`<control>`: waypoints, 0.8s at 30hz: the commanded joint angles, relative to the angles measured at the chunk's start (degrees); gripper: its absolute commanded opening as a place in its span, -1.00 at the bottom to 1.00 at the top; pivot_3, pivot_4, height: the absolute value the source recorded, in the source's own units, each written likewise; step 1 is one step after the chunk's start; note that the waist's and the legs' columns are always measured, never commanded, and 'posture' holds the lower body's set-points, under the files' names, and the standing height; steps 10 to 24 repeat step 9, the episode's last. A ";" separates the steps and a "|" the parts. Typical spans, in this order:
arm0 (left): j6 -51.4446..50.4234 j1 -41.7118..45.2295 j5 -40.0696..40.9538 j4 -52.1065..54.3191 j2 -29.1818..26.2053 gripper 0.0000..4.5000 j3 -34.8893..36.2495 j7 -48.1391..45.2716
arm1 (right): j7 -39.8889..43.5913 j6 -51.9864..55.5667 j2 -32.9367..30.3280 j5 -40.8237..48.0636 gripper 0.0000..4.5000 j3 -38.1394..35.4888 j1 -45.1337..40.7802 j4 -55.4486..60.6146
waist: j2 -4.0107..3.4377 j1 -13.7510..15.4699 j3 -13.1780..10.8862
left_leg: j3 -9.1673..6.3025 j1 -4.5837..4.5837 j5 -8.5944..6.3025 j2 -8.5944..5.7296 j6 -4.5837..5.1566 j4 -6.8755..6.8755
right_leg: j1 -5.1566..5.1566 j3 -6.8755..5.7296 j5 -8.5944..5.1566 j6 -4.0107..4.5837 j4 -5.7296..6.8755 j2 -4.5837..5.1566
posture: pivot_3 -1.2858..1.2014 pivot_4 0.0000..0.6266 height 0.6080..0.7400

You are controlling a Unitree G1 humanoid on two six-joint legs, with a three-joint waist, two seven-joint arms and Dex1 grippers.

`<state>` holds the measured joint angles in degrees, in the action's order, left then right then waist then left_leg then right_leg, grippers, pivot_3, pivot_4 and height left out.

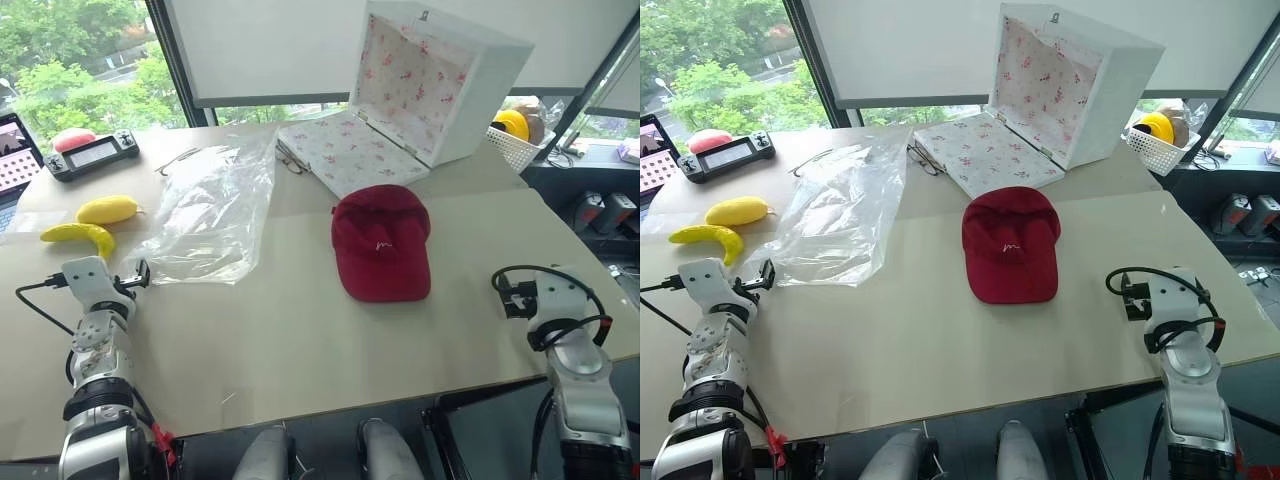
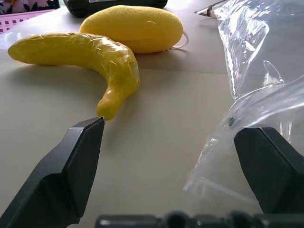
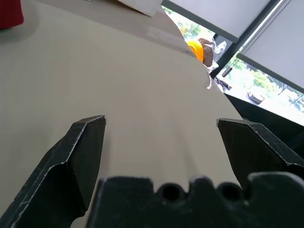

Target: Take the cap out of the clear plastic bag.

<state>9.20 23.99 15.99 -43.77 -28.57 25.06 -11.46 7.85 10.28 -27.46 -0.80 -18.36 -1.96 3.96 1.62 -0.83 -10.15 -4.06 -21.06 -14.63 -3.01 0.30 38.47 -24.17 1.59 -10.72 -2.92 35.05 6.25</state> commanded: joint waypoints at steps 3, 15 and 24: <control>0.87 0.24 0.52 -2.25 0.77 1.00 0.50 -0.44 | -0.64 -1.89 -0.16 0.45 0.98 -1.66 -0.58 1.04 | -0.09 0.02 0.08 | 0.01 0.01 0.00 0.00 0.00 0.00 | 0.01 0.00 0.00 -0.01 0.00 0.00 | 0.03 -0.52 1.00; 1.51 0.02 0.65 -3.19 0.74 1.00 0.85 -1.74 | -0.86 -2.43 -0.18 0.38 0.98 -2.10 0.23 1.11 | -0.27 0.01 0.23 | 0.02 0.01 0.00 -0.01 0.00 0.00 | 0.02 0.00 -0.06 -0.11 -0.01 0.00 | 0.03 -0.52 1.00; 1.51 0.02 0.65 -3.19 0.74 1.00 0.85 -1.74 | -0.86 -2.43 -0.18 0.38 0.98 -2.10 0.23 1.11 | -0.27 0.01 0.23 | 0.02 0.01 0.00 -0.01 0.00 0.00 | 0.02 0.00 -0.06 -0.11 -0.01 0.00 | 0.03 -0.52 1.00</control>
